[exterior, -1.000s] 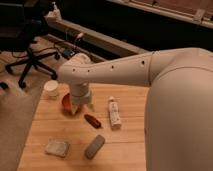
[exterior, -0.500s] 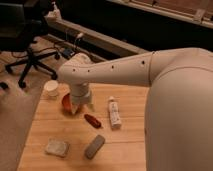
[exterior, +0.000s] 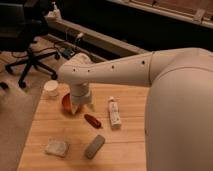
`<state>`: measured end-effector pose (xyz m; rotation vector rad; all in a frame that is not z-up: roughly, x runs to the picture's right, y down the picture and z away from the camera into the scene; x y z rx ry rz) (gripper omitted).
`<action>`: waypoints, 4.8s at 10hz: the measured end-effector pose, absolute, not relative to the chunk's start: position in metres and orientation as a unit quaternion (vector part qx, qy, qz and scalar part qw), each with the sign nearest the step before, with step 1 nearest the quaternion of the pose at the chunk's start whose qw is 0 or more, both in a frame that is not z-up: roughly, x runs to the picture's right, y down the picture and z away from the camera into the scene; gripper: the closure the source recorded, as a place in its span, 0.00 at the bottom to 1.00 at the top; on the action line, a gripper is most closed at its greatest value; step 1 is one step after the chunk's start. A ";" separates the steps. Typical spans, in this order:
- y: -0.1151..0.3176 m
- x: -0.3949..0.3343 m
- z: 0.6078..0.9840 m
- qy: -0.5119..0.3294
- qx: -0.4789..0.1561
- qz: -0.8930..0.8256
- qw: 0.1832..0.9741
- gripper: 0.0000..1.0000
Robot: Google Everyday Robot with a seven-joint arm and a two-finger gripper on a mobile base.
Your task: Place the ceramic cup in the ceramic bowl
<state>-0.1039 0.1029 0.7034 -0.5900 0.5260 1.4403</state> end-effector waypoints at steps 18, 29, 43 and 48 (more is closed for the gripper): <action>0.042 -0.150 0.738 0.181 -0.252 0.632 0.711 0.35; -0.026 -0.285 0.820 0.059 -0.258 0.553 0.790 0.35; -0.031 -0.304 0.916 0.105 -0.230 0.605 0.755 0.35; -0.013 -0.293 0.936 0.116 -0.242 0.605 0.749 0.45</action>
